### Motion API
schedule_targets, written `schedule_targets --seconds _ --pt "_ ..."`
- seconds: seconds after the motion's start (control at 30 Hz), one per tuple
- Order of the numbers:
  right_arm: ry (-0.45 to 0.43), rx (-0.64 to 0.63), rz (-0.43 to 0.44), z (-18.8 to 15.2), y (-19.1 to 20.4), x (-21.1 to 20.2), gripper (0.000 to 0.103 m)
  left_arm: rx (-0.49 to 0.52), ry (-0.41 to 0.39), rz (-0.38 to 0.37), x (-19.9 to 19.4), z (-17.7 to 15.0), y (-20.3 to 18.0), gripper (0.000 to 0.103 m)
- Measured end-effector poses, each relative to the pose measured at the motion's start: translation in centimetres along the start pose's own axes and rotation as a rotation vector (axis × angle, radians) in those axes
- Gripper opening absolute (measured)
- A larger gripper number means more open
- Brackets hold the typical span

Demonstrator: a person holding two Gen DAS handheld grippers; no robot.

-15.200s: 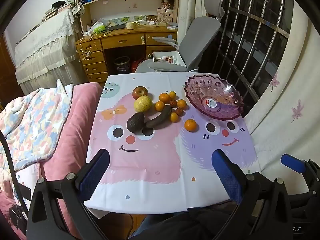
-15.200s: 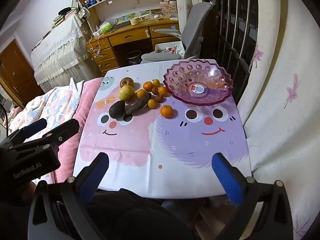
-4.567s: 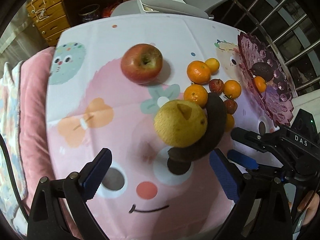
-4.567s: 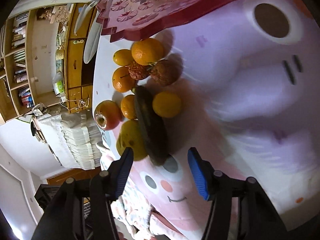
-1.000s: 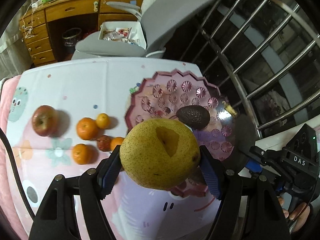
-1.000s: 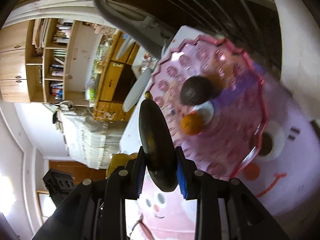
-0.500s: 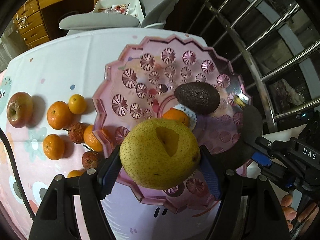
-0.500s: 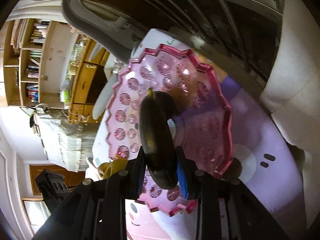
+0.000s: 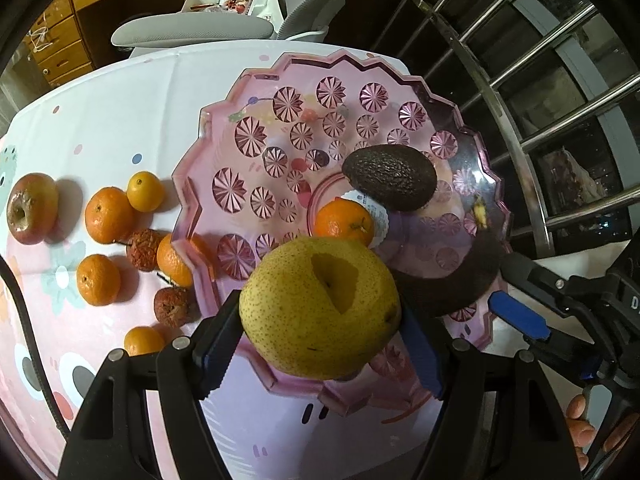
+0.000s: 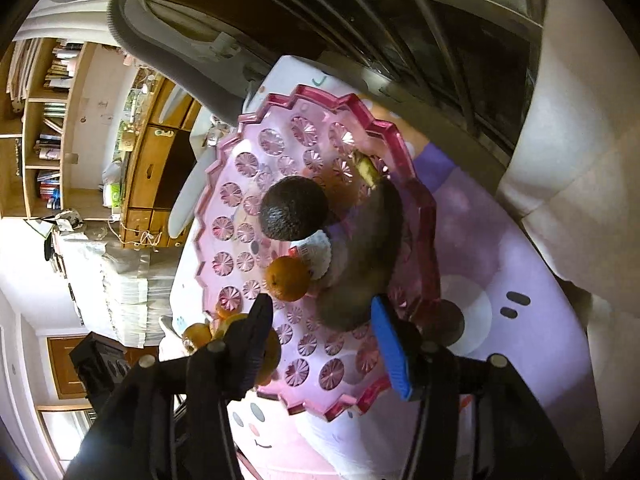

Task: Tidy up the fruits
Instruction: 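Carry the pear with the left tool while the right tool carries the cucumber to the bowl, then open the left tool over the bowl while the right tool releases the cucumber, then move the left tool to the red apple while the right tool approaches a mandarin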

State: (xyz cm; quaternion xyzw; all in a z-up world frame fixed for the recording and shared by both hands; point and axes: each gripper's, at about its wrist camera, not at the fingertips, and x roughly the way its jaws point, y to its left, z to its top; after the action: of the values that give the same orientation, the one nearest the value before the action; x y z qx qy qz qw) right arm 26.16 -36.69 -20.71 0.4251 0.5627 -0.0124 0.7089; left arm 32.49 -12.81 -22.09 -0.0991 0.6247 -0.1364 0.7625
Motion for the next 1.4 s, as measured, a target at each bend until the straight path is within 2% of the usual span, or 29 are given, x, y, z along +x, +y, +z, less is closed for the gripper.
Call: schedule_targets --seconds 0.07,0.1,0.27,0.57,0.83,1.1,1.3,1.4 --pt "-0.017 -0.019 0.0 -0.5 0.7 -0.6 0.053 0.003 -0.03 -0.019 -1.0 -0.2 0.1 0.087" --pt "-0.023 -0.027 0.002 -0.8 1.0 -0.9 0.053 0.009 -0.051 -0.022 -1.7 -0.3 0.1 0.088" --pt "-0.051 -0.058 0.004 -2.6 2.4 -2.0 0.053 0.019 -0.094 -0.036 -4.4 -0.8 1.0 0.089" --pt "-0.112 -0.067 -0.002 -7.9 4.9 -3.2 0.053 0.025 -0.124 -0.039 -9.2 -3.9 5.8 0.089" --pt "-0.153 -0.046 -0.031 -14.2 6.6 -2.8 0.053 0.06 -0.115 -0.029 -13.8 -7.2 11.5 0.089" --pt "-0.198 -0.035 -0.054 -19.5 8.9 -1.2 0.053 0.094 -0.091 -0.025 -16.7 -9.9 17.3 0.089" --pt "-0.219 -0.09 -0.1 -22.1 10.9 0.6 0.053 0.096 -0.039 0.058 -17.1 -9.8 20.6 0.089" --pt "-0.229 -0.148 -0.14 -23.0 12.0 1.5 0.053 0.079 -0.003 0.066 -16.9 -9.3 22.0 0.089"
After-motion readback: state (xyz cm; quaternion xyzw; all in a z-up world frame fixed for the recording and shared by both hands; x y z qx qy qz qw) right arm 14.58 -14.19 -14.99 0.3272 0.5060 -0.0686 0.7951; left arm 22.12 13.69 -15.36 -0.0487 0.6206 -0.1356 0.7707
